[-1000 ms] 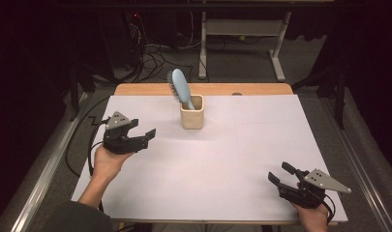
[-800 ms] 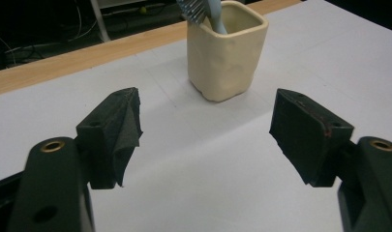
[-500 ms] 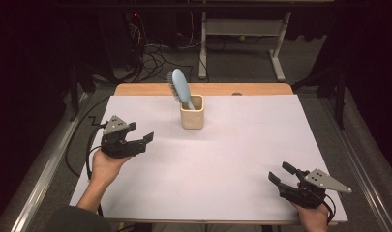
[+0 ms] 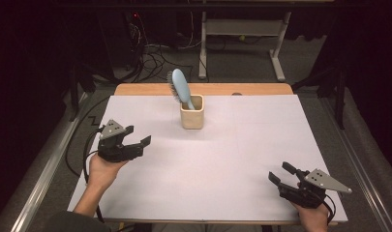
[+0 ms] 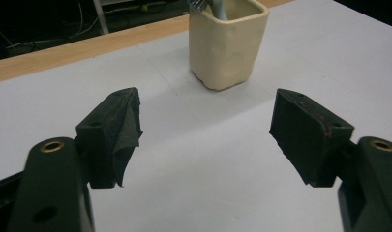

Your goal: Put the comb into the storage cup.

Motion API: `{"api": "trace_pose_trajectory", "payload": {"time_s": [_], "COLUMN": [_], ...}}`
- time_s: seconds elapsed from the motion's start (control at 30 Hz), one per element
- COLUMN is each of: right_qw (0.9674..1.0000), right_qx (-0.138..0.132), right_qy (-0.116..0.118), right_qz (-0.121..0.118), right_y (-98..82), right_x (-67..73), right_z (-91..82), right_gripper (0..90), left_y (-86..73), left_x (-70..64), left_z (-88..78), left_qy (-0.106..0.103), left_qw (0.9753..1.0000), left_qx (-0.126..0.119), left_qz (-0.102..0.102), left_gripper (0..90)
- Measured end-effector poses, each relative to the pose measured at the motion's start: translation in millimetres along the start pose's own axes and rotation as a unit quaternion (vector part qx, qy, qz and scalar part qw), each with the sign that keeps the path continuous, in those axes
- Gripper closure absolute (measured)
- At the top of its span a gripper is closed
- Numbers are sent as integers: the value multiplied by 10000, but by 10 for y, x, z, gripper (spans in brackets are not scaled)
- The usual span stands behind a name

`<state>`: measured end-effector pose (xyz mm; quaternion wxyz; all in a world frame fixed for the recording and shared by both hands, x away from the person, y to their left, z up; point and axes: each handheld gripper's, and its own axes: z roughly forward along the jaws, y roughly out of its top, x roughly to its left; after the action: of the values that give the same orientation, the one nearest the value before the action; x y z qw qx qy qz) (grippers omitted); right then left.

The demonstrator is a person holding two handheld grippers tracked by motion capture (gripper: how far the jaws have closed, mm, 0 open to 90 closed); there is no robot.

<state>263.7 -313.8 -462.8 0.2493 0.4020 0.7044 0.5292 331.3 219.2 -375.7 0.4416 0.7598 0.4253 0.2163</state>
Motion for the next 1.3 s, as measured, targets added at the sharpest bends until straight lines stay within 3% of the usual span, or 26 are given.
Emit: {"api": "trace_pose_trajectory", "payload": {"time_s": [1.3], "right_qw": [10000], "right_qx": [-1], "right_qy": [-4], "right_qz": [-14], "right_y": [0], "right_x": [4], "right_z": [2], "right_gripper": [335], "left_y": [-316], "left_x": [75], "left_z": [-88], "left_qy": [118], "left_qw": [9997], "left_qx": [41], "left_qz": [-205], "left_gripper": [267]}}
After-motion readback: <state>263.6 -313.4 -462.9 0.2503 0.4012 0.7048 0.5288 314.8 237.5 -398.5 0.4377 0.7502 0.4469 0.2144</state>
